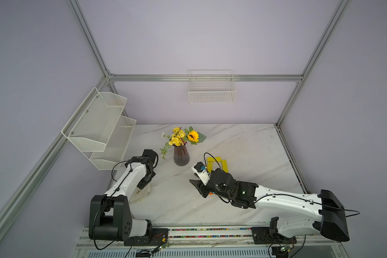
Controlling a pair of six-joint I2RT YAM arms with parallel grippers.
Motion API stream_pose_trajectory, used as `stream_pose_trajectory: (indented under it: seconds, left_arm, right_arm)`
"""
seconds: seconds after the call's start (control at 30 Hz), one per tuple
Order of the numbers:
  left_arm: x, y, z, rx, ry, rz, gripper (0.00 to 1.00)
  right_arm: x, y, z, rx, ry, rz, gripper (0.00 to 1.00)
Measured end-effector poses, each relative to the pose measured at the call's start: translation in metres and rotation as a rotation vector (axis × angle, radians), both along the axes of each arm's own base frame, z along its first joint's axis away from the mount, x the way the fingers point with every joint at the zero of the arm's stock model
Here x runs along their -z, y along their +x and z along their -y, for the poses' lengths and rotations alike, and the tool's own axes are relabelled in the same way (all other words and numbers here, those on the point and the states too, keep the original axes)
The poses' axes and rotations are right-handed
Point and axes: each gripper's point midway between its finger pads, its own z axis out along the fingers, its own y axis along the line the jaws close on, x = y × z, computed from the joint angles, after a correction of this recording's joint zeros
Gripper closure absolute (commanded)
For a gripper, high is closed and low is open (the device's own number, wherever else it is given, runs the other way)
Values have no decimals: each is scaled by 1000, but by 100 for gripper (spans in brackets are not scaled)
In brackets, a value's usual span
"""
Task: Assemble the number 8 with building blocks
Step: Move the distractor to the center of the board.
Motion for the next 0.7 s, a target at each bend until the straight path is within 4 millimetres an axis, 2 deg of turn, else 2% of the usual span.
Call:
stream_pose_trajectory:
  seconds: [0.17,0.3,0.5,0.7]
  left_arm:
    - [26,1,-25,-87,17,-94,100]
    - [44,-1,-35,-130,-6,-117,100]
    - [72,5,-32,-132,-64,-142,100]
    - [74,6,-30,-109,-59,-150,100]
  right_arm:
    - [-9,0,5,11,20,10,56]
    - [-9,1,7,22,14,11,56]
    - [-6,2,8,32,4,8,56]
    - [-3,3,11,45,-12,4,56]
